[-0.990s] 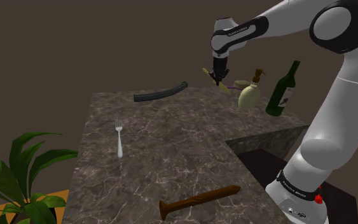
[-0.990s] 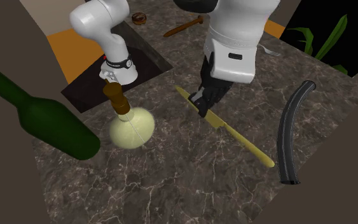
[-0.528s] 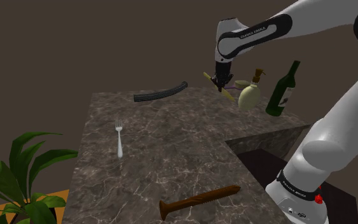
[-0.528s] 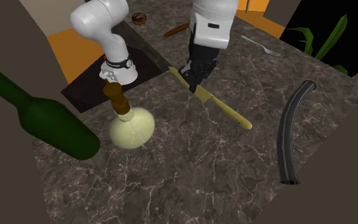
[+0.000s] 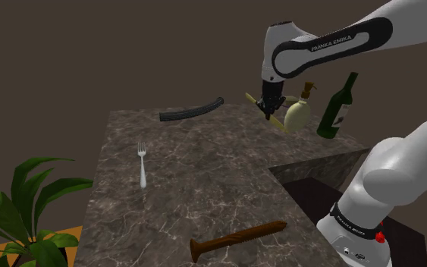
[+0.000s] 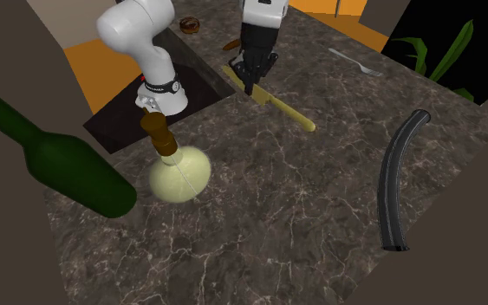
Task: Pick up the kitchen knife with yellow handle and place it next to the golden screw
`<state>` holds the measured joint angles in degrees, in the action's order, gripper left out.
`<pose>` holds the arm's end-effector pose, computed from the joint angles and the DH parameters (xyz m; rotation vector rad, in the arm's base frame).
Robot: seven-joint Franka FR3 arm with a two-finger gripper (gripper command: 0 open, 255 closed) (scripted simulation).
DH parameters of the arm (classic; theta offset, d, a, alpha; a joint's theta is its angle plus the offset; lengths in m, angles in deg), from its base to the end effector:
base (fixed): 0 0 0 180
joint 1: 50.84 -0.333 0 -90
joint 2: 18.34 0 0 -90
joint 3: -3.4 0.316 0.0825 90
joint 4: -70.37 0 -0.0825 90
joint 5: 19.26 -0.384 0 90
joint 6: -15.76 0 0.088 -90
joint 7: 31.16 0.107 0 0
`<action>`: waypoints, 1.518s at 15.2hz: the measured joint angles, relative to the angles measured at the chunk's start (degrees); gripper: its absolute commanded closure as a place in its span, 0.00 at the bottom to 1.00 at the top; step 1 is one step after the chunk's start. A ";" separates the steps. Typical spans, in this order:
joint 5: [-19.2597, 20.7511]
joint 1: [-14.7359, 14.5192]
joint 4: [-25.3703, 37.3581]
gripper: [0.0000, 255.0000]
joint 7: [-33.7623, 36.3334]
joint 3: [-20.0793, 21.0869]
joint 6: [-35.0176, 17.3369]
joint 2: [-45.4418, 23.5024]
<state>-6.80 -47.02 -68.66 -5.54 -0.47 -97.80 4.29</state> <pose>0.4129 -0.0703 0.4489 2.8786 -0.7096 -0.0315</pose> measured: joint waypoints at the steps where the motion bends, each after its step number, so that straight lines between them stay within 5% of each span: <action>1: -0.43 -0.55 -1.12 1.00 1.07 0.89 0.85 1.76; 12: -8.01 -8.04 -13.65 1.00 12.79 10.89 7.11 18.65; 23: -20.65 -18.78 -16.60 1.00 26.67 23.28 15.71 29.06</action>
<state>-27.45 -65.80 -85.26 21.13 22.81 -82.09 33.34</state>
